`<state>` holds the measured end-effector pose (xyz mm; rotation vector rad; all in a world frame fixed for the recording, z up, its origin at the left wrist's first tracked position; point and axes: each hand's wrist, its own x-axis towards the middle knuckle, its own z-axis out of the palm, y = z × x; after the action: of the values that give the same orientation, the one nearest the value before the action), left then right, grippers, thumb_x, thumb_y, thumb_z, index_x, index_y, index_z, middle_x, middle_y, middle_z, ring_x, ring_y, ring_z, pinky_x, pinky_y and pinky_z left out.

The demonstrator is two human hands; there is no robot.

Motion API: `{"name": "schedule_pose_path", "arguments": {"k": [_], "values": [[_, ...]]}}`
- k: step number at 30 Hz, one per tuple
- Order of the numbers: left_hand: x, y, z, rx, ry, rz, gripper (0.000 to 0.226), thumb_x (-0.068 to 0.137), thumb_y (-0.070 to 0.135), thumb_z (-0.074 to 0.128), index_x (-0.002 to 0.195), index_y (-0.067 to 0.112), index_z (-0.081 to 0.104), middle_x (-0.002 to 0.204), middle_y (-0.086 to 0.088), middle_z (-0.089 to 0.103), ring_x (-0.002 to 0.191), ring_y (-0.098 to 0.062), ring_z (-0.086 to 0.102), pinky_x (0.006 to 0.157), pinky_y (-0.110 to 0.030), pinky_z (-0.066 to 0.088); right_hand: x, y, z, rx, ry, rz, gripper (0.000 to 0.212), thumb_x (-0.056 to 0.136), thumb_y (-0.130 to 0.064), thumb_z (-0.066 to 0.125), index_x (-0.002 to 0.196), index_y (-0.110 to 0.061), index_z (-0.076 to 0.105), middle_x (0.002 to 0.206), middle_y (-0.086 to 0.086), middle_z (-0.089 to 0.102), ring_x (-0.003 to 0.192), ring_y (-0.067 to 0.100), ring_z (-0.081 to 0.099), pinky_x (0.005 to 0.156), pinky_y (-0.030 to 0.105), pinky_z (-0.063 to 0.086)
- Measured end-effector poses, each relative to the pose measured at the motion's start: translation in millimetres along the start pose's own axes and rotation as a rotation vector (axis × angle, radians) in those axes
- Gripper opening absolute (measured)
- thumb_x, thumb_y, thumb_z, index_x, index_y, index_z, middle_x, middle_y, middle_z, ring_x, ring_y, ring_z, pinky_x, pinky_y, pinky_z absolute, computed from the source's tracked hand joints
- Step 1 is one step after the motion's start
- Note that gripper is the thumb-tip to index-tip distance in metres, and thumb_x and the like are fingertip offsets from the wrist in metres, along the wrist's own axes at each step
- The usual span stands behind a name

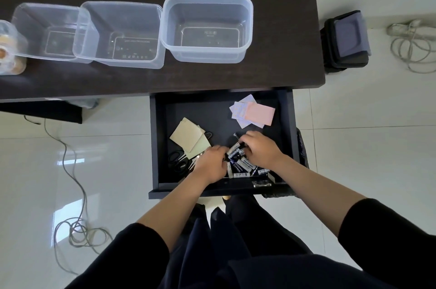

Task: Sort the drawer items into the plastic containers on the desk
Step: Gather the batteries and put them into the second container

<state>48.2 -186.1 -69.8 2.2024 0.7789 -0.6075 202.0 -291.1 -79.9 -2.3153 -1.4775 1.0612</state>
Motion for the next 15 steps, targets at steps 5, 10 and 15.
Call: {"name": "schedule_pose_path", "arguments": {"k": [5, 10, 15], "values": [[-7.0, -1.2, 9.0, -0.006, 0.02, -0.043, 0.044, 0.085, 0.016, 0.052, 0.129, 0.016, 0.048, 0.125, -0.011, 0.047, 0.11, -0.03, 0.053, 0.089, -0.04, 0.048, -3.2, 4.1, -1.3, 0.013, 0.02, 0.085, 0.045, 0.083, -0.017, 0.058, 0.128, -0.019, 0.051, 0.116, 0.005, 0.046, 0.115, 0.026, 0.041, 0.086, 0.044, 0.047], [-10.7, 0.2, 9.0, 0.015, 0.085, -0.198, 0.039, 0.087, 0.021, 0.049, 0.126, 0.018, 0.046, 0.12, -0.01, 0.051, 0.1, -0.033, 0.059, 0.074, -0.039, 0.048, -7.1, -1.0, 1.4, -0.076, -0.123, 0.142, 0.069, 0.082, -0.026, 0.061, 0.143, -0.033, 0.03, 0.123, 0.0, 0.035, 0.114, 0.024, 0.032, 0.097, 0.047, 0.036], [-11.6, -5.8, 8.5, 0.027, 0.07, -0.24, 0.036, 0.086, 0.025, 0.049, 0.121, 0.017, 0.045, 0.1, -0.011, 0.066, 0.094, -0.034, 0.062, 0.069, -0.036, 0.048, -3.8, -4.4, 6.9, -0.104, -0.131, 0.168, 0.073, 0.08, -0.036, 0.064, 0.143, -0.032, 0.026, 0.124, 0.002, 0.031, 0.115, 0.027, 0.032, 0.095, 0.052, 0.039]]}}
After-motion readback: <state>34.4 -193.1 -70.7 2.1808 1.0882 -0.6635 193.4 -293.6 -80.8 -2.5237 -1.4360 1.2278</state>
